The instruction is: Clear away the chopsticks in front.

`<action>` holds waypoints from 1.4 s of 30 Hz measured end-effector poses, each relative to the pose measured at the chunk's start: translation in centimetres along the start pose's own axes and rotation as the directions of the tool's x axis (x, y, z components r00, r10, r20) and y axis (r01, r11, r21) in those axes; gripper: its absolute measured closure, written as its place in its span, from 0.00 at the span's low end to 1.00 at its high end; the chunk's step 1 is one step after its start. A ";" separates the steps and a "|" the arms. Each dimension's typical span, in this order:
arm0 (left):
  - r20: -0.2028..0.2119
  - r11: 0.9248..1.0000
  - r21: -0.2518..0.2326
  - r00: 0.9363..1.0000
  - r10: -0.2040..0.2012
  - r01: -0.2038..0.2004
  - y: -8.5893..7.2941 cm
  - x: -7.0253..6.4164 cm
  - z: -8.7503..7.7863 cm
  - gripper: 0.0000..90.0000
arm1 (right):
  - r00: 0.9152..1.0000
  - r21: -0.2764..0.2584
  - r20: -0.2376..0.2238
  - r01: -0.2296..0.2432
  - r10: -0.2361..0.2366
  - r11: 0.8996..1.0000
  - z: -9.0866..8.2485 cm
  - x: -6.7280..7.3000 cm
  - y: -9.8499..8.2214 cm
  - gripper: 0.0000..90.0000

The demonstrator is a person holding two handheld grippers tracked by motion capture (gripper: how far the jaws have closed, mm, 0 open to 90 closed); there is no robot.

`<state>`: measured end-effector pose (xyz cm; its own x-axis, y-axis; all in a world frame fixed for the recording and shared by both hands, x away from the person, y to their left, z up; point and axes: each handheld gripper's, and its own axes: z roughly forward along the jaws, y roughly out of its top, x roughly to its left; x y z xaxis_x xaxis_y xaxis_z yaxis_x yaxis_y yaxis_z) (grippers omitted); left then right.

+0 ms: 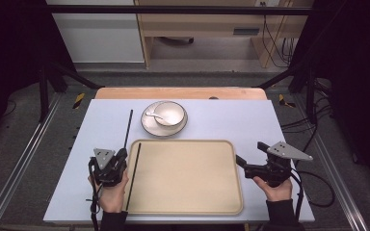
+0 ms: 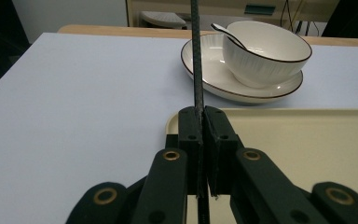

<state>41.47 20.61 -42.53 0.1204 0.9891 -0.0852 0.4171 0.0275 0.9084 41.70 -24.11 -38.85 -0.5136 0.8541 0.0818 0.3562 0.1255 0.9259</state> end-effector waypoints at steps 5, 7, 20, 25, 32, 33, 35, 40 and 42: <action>0.003 1.000 -0.016 1.000 -0.015 0.015 -1.1 -0.6 -1.2 0.95 | 1.000 -0.003 -0.001 -0.001 0.001 1.000 -0.1 0.0 0.0 0.08; 0.001 1.000 -0.022 1.000 -0.015 0.015 -1.4 -0.9 -1.6 0.95 | 1.000 -0.002 -0.002 -0.002 0.002 1.000 0.0 0.0 0.0 0.08; 0.037 0.999 -0.012 0.998 -0.049 0.049 -4.2 -2.4 -3.0 0.95 | 1.000 0.000 -0.002 0.003 -0.003 1.000 0.0 0.0 0.0 0.08; 0.042 0.999 0.011 0.998 -0.052 0.052 -5.1 -2.7 -2.7 0.95 | 1.000 0.007 -0.002 0.000 0.000 1.000 0.2 0.1 -0.1 0.08; 0.035 0.997 0.060 0.998 -0.043 0.041 -6.4 -3.0 -2.0 0.95 | 1.000 0.006 -0.001 -0.001 0.001 1.000 0.1 0.0 -0.1 0.08; 0.034 0.997 0.063 0.999 -0.041 0.039 -6.6 -3.1 -1.9 0.95 | 1.000 0.006 -0.002 -0.002 0.002 1.000 0.1 0.0 -0.1 0.08; 0.032 0.997 0.074 0.999 -0.034 0.032 -6.8 -3.2 -1.7 0.95 | 1.000 0.007 0.000 -0.001 0.001 1.000 0.2 0.0 -0.1 0.08; 0.032 0.994 0.106 0.999 -0.037 0.033 -7.5 -3.3 -1.0 0.95 | 1.000 0.008 0.000 0.002 -0.002 1.000 0.2 0.0 -0.2 0.08; 0.026 0.993 0.114 0.999 -0.028 0.025 -7.6 -3.4 -1.0 0.95 | 1.000 0.012 -0.001 -0.004 0.004 1.000 0.2 0.1 -0.2 0.08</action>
<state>37.00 17.21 -48.75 0.1320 0.9838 -0.1213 0.5202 0.0354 0.8533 41.78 -23.97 -39.08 -0.5131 0.8540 0.0859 0.3675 0.1281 0.9212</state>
